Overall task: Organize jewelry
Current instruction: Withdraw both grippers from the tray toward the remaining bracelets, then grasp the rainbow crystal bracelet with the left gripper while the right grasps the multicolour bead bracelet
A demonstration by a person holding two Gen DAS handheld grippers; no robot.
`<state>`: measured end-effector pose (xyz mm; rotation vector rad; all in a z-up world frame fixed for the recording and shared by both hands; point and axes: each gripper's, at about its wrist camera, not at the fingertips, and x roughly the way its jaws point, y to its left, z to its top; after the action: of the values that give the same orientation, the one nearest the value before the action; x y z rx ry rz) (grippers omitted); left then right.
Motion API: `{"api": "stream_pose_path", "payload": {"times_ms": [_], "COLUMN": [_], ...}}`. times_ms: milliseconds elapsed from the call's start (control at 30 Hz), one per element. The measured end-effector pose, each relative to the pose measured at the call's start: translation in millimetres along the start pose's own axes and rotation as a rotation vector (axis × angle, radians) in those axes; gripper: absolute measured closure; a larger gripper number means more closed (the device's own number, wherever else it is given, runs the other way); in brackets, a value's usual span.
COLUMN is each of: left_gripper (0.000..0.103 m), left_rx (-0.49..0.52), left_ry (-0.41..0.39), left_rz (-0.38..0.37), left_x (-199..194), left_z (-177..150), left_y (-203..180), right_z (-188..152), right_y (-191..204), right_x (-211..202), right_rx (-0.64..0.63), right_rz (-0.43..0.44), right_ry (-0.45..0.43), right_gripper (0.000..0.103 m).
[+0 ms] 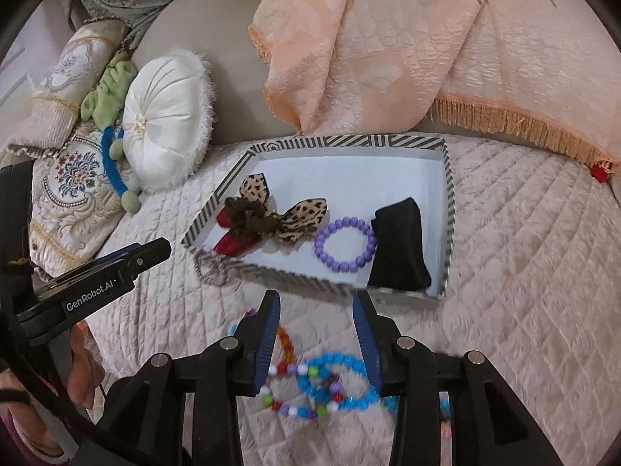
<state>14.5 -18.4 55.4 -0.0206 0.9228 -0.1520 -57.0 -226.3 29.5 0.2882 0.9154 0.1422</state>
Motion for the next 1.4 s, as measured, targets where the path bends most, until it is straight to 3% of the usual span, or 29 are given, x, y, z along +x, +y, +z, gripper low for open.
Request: {"api": "stream_pose_path", "payload": {"times_ms": [467, 867, 1000, 1167, 1400], "left_gripper": [0.058, 0.058, 0.058, 0.057, 0.051], "left_rx": [0.031, 0.032, -0.005, -0.08, -0.117], "left_ry": [-0.031, -0.016, 0.018, 0.109, 0.2], "left_rz": [0.013, 0.005, -0.031, -0.128, -0.172], "left_x": [-39, -47, -44, -27, 5], "left_z": [-38, -53, -53, -52, -58], "left_y": [-4, -7, 2, 15, 16], "right_z": [-38, -56, -62, -69, -80], "right_y": [9, 7, 3, -4, -9], "right_x": [-38, -47, -45, -35, -17], "right_rx": [-0.01, -0.01, -0.01, -0.012, -0.037], "right_rz": [-0.004, -0.011, -0.017, -0.023, -0.008], "right_ry": [-0.012, 0.002, 0.015, 0.051, 0.113], "right_gripper": [0.064, 0.061, 0.061, 0.061, 0.061]}}
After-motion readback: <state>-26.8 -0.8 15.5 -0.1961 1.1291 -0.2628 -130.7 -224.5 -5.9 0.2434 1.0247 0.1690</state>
